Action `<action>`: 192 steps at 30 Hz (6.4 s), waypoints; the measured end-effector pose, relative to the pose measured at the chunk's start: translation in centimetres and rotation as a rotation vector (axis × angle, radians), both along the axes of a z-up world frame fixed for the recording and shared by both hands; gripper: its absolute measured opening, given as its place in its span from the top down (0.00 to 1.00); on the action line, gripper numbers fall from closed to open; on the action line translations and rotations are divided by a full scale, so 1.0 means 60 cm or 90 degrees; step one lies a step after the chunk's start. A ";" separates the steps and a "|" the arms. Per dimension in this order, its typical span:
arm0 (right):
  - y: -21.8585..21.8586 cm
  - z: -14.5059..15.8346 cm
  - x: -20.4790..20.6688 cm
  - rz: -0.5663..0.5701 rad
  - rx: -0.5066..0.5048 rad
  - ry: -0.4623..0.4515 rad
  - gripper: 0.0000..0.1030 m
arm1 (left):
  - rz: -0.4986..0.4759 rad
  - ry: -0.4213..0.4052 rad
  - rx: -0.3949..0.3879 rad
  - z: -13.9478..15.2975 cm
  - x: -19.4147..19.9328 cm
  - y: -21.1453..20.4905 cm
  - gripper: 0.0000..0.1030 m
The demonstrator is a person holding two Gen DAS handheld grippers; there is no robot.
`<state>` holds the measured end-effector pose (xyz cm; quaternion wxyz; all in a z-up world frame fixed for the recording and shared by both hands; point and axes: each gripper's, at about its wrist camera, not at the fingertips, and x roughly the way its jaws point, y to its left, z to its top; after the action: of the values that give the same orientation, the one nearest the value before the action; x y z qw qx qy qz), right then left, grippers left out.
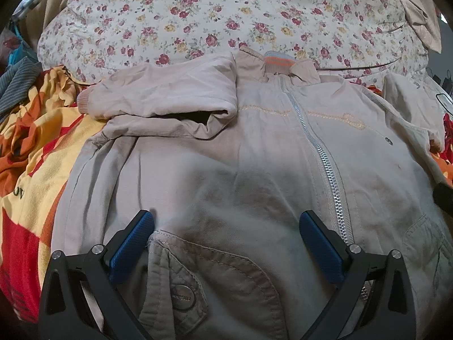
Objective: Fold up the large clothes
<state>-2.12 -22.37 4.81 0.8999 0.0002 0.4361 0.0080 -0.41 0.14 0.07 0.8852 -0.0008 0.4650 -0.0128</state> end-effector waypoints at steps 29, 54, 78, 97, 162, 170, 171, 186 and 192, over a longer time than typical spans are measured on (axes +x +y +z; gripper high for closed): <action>0.031 0.043 0.046 0.162 -0.040 -0.058 0.00 | 0.091 0.041 -0.227 0.062 0.181 0.342 0.25; -0.021 0.000 0.066 0.004 -0.002 0.013 0.00 | 0.387 -0.285 -0.092 0.295 0.150 0.548 0.99; -0.141 0.023 0.035 -0.159 0.071 0.037 0.01 | 0.115 -0.158 -0.169 0.178 0.226 0.203 0.98; -0.176 0.017 0.041 -0.234 0.129 0.004 0.01 | -0.101 -0.050 -0.259 0.066 0.241 -0.188 0.98; -0.101 0.081 0.202 0.024 0.101 -0.176 0.87 | 0.196 -0.085 -0.259 0.089 0.194 0.232 0.60; -0.058 -0.041 0.282 0.025 0.027 0.070 0.76 | 0.191 0.022 -0.262 0.018 0.209 0.220 0.62; -0.068 -0.035 0.285 0.025 0.046 0.055 0.76 | 0.181 0.015 -0.236 0.023 0.206 0.212 0.62; -0.028 0.082 0.272 0.039 0.056 -0.113 0.35 | 0.149 -0.117 -0.164 0.109 0.251 0.201 0.75; -0.058 -0.053 0.354 0.030 0.061 0.070 0.40 | 0.158 0.020 -0.119 -0.005 0.326 0.205 0.75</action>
<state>19.13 -25.82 1.64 0.8730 0.0333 0.4841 0.0499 19.17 12.42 -0.22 0.8688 -0.1409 0.4716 0.0534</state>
